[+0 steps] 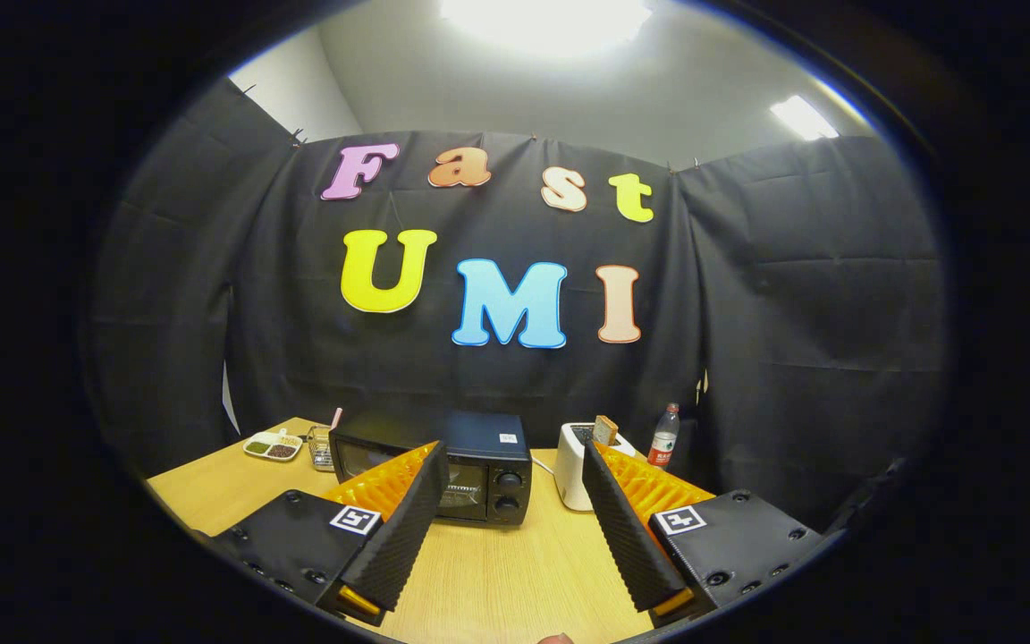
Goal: Open the toaster oven, put the food inside, and close the toaster oven door.
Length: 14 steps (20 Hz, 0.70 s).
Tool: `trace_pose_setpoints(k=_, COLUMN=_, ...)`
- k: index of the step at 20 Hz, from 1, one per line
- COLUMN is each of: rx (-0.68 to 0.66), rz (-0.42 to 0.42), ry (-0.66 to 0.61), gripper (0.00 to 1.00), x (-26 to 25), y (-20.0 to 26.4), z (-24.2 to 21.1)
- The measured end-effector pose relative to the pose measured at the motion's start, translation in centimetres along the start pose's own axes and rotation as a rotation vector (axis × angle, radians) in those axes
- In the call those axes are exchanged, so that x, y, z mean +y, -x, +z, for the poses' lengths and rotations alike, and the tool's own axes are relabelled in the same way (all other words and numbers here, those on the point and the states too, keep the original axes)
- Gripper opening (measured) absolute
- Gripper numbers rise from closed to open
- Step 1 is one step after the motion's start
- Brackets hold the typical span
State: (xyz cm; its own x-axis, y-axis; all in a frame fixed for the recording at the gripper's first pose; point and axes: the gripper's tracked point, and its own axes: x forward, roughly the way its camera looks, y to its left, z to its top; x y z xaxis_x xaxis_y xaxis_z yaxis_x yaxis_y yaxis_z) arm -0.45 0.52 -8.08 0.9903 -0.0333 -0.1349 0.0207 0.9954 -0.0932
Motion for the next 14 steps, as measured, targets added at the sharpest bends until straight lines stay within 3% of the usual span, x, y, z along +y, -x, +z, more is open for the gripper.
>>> trace_pose_setpoints(k=14, rx=-0.04, rz=0.003, ry=-0.044, gripper=0.95, x=0.1, y=0.1, z=1.6)
